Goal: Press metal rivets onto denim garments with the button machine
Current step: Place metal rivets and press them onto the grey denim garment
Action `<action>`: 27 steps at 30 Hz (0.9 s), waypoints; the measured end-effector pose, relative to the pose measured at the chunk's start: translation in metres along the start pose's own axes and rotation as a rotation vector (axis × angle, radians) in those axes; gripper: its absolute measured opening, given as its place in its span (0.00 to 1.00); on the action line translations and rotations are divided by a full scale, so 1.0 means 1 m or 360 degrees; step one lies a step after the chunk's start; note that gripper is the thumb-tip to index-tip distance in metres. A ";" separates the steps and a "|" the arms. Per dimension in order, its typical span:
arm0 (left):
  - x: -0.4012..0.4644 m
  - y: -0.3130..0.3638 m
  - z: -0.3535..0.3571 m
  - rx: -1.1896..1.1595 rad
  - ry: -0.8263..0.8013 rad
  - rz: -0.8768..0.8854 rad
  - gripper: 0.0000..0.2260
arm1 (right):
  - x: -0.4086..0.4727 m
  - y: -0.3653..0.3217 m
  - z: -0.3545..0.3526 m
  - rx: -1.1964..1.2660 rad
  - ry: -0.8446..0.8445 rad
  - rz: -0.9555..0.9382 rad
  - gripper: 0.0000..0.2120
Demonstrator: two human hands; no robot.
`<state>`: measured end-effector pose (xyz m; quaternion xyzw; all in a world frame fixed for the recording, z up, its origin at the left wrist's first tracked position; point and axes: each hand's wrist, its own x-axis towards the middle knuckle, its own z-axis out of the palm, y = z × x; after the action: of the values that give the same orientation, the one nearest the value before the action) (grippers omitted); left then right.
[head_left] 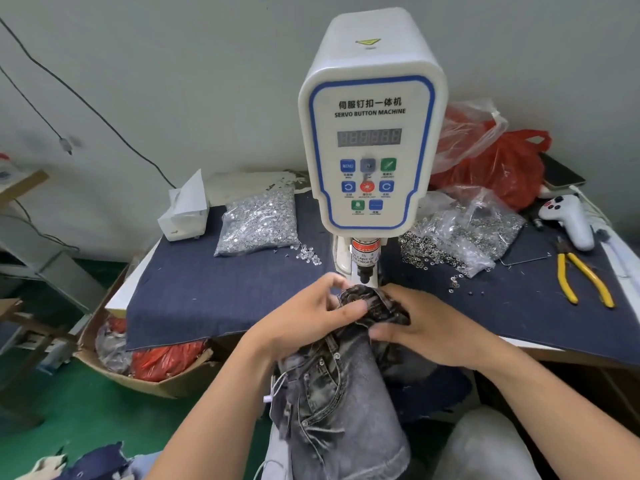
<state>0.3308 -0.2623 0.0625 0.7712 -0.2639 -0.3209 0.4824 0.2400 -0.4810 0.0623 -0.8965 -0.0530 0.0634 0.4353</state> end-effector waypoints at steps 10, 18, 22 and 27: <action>-0.018 -0.038 -0.026 0.0023 -0.0214 -0.0112 0.14 | -0.015 0.041 -0.023 -0.0249 -0.0062 0.0404 0.09; 0.005 -0.004 -0.009 -0.0956 -0.0219 0.0093 0.09 | -0.026 0.023 0.020 -0.0635 0.0250 -0.0478 0.19; 0.009 0.003 -0.008 -0.1017 -0.0268 0.0121 0.15 | -0.016 0.017 0.018 -0.0529 0.0063 -0.0462 0.15; -0.001 -0.005 -0.014 -0.0415 -0.0132 0.0041 0.09 | -0.002 0.013 0.008 -0.0613 -0.0020 -0.0513 0.05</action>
<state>0.3415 -0.2517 0.0631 0.6846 -0.2495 -0.3780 0.5712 0.2373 -0.4829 0.0473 -0.9425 -0.2090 -0.0124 0.2604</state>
